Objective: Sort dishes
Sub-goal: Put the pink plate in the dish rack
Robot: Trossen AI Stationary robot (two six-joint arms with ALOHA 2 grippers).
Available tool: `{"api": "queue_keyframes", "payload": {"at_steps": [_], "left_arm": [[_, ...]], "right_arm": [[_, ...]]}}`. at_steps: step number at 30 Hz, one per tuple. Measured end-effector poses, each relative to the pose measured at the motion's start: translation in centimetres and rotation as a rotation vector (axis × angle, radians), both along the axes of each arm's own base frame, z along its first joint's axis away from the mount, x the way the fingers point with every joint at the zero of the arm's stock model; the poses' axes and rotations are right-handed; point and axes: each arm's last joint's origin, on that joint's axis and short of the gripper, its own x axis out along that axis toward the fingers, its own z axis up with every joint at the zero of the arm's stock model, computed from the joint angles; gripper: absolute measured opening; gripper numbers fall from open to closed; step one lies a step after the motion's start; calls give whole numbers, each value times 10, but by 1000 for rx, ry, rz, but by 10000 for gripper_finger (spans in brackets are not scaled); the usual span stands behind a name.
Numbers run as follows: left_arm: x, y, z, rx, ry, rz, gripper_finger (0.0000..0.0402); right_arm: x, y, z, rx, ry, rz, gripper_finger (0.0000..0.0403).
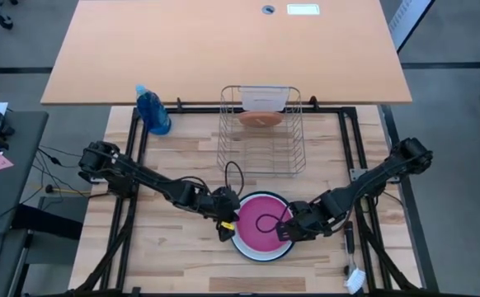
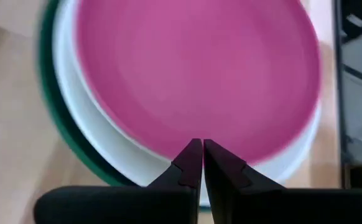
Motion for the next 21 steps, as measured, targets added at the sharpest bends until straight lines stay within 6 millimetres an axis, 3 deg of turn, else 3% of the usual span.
{"api": "queue_keyframes", "payload": {"at_steps": [6, 15, 21], "left_arm": [[2, 2, -4, 81, -6, 16, 10], [13, -5, -27, 24, 3, 22, 10], [14, -5, -26, 36, -13, 28, 10]], "right_arm": [[1, 1, 3, 12, -2, -21, 68], [9, 3, 38, -11, -55, -9, 68], [3, 0, 43, -57, 4, -10, 68]]}}
